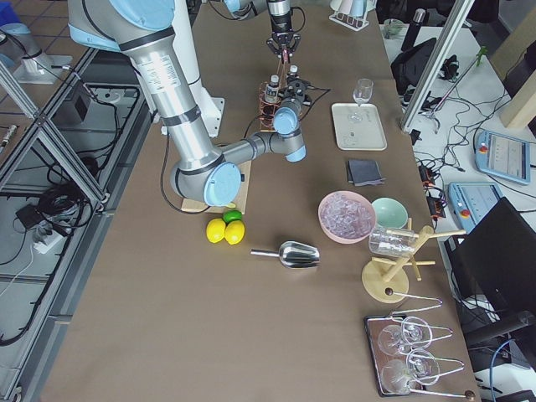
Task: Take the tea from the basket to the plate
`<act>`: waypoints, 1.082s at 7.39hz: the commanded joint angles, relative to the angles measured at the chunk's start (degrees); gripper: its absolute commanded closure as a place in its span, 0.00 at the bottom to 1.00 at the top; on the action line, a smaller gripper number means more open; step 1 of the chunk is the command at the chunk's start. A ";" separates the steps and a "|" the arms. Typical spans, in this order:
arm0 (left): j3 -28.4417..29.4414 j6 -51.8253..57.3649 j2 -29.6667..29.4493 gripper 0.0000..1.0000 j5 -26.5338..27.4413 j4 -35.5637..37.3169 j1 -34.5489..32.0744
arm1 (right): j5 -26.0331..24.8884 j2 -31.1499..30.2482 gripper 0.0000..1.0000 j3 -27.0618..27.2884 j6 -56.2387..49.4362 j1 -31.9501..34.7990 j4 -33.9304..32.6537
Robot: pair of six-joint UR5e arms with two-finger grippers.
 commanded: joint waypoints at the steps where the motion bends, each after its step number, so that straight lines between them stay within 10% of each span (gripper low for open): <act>1: 0.00 0.05 0.00 1.00 0.00 0.02 -0.13 | 0.74 0.01 1.00 2.99 1.00 2.36 -2.03; 8: 0.09 0.05 0.00 1.00 -0.09 0.11 -0.22 | 4.00 0.45 1.00 14.80 9.81 15.36 -12.07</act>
